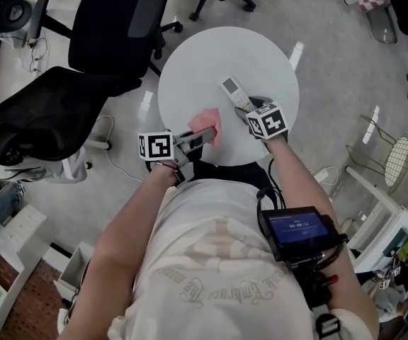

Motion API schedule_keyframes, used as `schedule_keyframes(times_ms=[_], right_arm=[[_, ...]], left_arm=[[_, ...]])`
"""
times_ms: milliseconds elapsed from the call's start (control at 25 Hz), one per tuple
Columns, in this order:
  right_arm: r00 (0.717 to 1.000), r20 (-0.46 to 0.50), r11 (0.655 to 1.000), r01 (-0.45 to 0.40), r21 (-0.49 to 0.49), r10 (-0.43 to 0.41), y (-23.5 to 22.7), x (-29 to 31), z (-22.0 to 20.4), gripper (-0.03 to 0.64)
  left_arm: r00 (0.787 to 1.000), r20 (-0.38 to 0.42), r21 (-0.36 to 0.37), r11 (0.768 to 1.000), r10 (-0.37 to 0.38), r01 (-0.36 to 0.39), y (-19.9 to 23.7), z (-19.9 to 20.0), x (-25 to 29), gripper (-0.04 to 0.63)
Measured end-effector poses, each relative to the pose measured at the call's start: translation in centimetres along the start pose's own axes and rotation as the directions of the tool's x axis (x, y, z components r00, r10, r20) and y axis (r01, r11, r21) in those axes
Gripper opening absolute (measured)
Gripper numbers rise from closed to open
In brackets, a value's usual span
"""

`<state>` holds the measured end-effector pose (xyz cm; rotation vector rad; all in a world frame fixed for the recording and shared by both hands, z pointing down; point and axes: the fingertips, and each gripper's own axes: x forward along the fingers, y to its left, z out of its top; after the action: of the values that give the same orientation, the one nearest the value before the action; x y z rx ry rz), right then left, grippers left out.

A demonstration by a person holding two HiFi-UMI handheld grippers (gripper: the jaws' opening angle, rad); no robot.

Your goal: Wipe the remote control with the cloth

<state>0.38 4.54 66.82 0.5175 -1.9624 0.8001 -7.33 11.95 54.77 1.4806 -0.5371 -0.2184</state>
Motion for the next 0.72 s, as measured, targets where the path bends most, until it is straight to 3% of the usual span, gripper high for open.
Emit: schedule_keyframes(times_ms=[320,480,720], right_arm=[[0.996,-0.017,0.991,0.088,-0.101,-0.090,0.6,0.4,-0.2,0.264],[0.993,0.043,0.992,0.115,-0.048,-0.113,0.4,-1.2,0.3,0.254],[0.962,0.216,0.984,0.153,0.091,-0.169,0.6,-5.9,1.9,0.054]], left_arm=[[1.000,0.000,0.033,0.999,0.031,-0.031,0.5,0.4,-2.1,0.051],[0.998,-0.008,0.091,0.994,0.063,-0.062,0.6,1.1,-2.4,0.051],[0.992,-0.021,0.213,0.970,0.123,-0.115,0.2,2.6,-2.9,0.051]])
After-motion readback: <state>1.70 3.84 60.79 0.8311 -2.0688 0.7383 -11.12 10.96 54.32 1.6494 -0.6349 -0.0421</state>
